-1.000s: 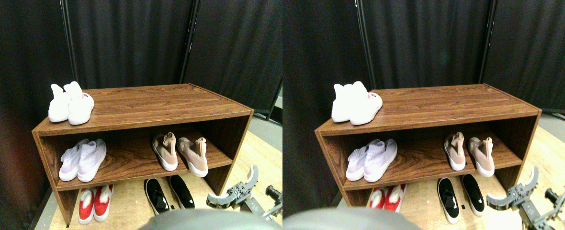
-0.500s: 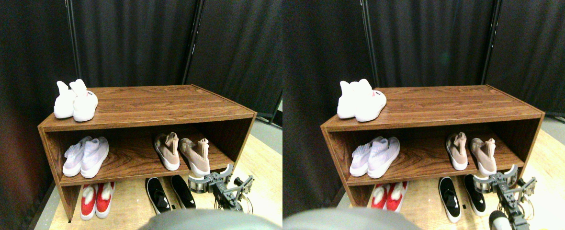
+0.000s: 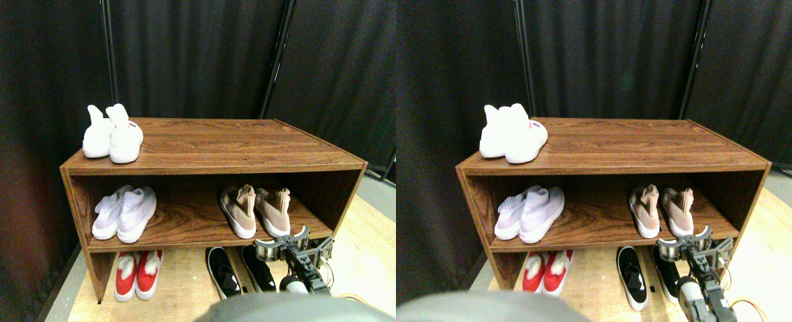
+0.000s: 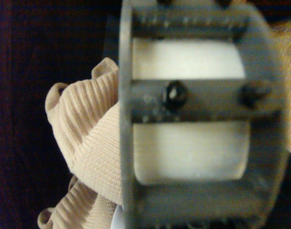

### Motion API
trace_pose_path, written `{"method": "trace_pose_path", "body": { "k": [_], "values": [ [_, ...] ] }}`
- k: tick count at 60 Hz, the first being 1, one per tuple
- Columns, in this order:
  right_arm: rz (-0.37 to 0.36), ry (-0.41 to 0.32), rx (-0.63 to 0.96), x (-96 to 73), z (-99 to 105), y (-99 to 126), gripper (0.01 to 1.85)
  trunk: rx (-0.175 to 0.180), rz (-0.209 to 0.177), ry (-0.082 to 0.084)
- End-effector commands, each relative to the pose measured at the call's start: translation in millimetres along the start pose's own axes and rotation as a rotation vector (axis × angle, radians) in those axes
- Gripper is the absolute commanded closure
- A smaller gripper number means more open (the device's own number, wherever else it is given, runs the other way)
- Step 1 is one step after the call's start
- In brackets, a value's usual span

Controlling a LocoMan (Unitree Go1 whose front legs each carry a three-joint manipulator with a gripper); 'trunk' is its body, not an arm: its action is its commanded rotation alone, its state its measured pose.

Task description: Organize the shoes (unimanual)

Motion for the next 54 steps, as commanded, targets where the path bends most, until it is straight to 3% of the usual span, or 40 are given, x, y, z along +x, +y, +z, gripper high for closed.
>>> {"method": "trace_pose_path", "body": {
  "k": [1,9,17,24,39,54],
  "values": [
    [0.015,-0.013,-0.014,4.2,3,3,0.55,-0.028,0.009,0.016],
    [0.008,-0.006,-0.009,7.2,3,3,0.53,-0.027,0.012,0.017],
    [-0.002,0.001,0.000,4.3,3,5,0.39,-0.025,0.011,0.019],
    [0.003,0.023,-0.014,-7.7,6,11,0.48,-0.020,0.006,0.024],
    [0.052,0.094,-0.006,-39.7,13,28,0.30,-0.015,-0.003,0.030],
    [0.085,0.099,0.008,-61.2,25,40,0.36,-0.015,-0.004,0.034]
  ]
}}
